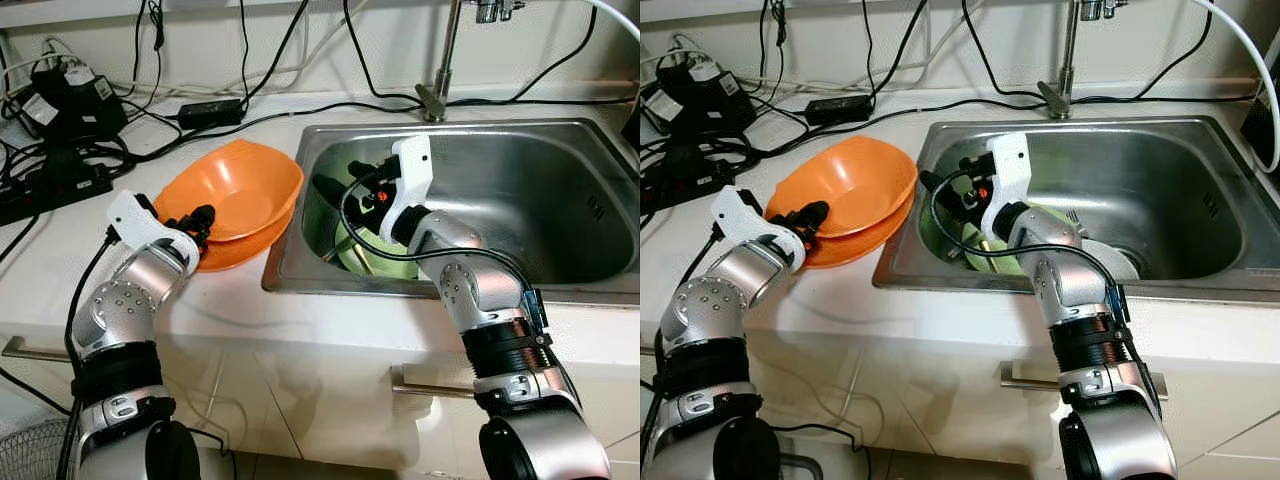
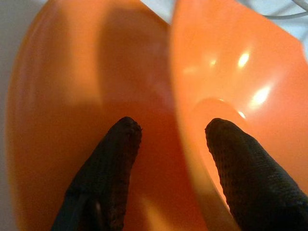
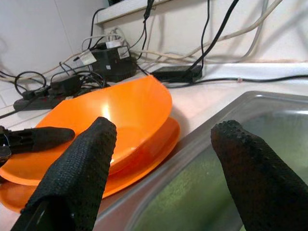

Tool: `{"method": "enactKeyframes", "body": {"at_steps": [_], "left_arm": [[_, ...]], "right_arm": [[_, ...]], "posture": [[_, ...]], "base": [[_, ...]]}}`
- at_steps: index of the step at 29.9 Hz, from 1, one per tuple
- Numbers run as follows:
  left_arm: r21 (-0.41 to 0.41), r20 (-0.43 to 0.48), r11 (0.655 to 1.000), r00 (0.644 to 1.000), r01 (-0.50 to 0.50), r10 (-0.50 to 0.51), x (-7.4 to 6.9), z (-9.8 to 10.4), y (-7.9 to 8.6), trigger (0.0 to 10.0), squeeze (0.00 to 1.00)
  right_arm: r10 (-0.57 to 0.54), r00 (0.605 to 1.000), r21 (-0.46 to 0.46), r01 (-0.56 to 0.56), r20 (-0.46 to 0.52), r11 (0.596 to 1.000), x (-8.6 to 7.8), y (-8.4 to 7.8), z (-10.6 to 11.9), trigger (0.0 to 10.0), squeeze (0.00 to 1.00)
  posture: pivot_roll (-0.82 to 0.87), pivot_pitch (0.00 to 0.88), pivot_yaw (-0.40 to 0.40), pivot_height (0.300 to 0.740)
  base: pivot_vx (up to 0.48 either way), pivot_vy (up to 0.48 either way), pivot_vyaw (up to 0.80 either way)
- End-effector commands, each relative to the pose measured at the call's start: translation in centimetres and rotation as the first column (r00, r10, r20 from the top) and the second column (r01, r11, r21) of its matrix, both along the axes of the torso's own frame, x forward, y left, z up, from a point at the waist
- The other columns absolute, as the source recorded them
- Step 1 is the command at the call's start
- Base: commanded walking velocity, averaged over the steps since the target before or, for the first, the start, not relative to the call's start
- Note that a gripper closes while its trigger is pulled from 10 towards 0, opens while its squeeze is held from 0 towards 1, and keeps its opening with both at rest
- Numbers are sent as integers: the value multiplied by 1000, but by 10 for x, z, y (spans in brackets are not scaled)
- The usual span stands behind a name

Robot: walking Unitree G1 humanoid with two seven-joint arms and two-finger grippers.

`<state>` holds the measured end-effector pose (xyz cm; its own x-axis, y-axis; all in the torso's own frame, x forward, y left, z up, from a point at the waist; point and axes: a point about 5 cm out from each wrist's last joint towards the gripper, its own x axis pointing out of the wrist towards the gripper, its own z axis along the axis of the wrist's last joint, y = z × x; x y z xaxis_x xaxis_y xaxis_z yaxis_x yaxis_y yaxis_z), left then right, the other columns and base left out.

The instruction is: Kitchen organization

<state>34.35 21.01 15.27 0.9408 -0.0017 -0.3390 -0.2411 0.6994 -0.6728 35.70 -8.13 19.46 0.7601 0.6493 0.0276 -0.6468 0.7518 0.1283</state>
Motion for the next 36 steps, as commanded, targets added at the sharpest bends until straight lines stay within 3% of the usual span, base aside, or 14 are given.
{"method": "enactKeyframes", "body": {"at_steps": [1, 8, 10, 18, 23, 24, 27, 30, 36], "left_arm": [[-2, -7, 1000, 1000, -11, 11, 2, 2, 4, 0, 0], [-5, 25, 999, 999, -31, 31, 4, 7, 4, 0, 0], [39, 65, 997, 995, -73, 70, 4, 12, 7, 0, 0], [71, 136, 992, 986, -107, 97, 5, 19, 6, 0, 0], [192, 253, 971, 963, -140, 89, 7, 32, 7, 0, 0], [236, 337, 961, 940, -144, 58, 8, 41, 5, 0, 0], [269, 441, 952, 897, -147, 13, 10, 50, 3, 0, 0], [299, 480, 941, 877, -156, -7, 10, 50, 3, 0, 0], [264, 490, 950, 871, -168, 17, 11, 41, 6, 0, 0]], "right_arm": [[21, 1000, -4, -21, 9, 1000, -3, 5, 2, 10000, 0], [25, 1000, -5, -25, 8, 1000, -3, 6, 2, 10000, 0], [38, 999, -8, -38, -3, 999, -4, 6, 0, 10000, 0], [64, 998, 1, -64, -15, 998, -6, 7, 1, 10000, 0], [70, 997, 11, -70, -17, 998, -6, 8, 2, 10000, 0], [72, 997, 32, -71, -26, 997, -6, 9, 2, 10000, 0], [81, 996, 70, -77, -49, 995, -6, 10, 2, 10000, 0], [86, 995, 78, -81, -59, 994, -7, 11, 1, 10000, 0], [80, 995, 75, -75, -67, 994, -7, 9, 0, 10000, 0]], "posture": [[-43, 0, 131, 740], [-44, 0, 131, 740], [-44, 0, 130, 740], [-46, 0, 127, 740], [-47, 0, 128, 740], [-45, 0, 128, 740], [-45, 0, 129, 740], [-45, 0, 130, 740], [-51, 0, 131, 740]], "base": [[0, 0, 0], [0, 0, 0], [0, 0, 0], [0, 0, 0], [0, 0, 0], [0, 0, 0], [0, 0, 0], [0, 0, 0], [0, 0, 0]]}}
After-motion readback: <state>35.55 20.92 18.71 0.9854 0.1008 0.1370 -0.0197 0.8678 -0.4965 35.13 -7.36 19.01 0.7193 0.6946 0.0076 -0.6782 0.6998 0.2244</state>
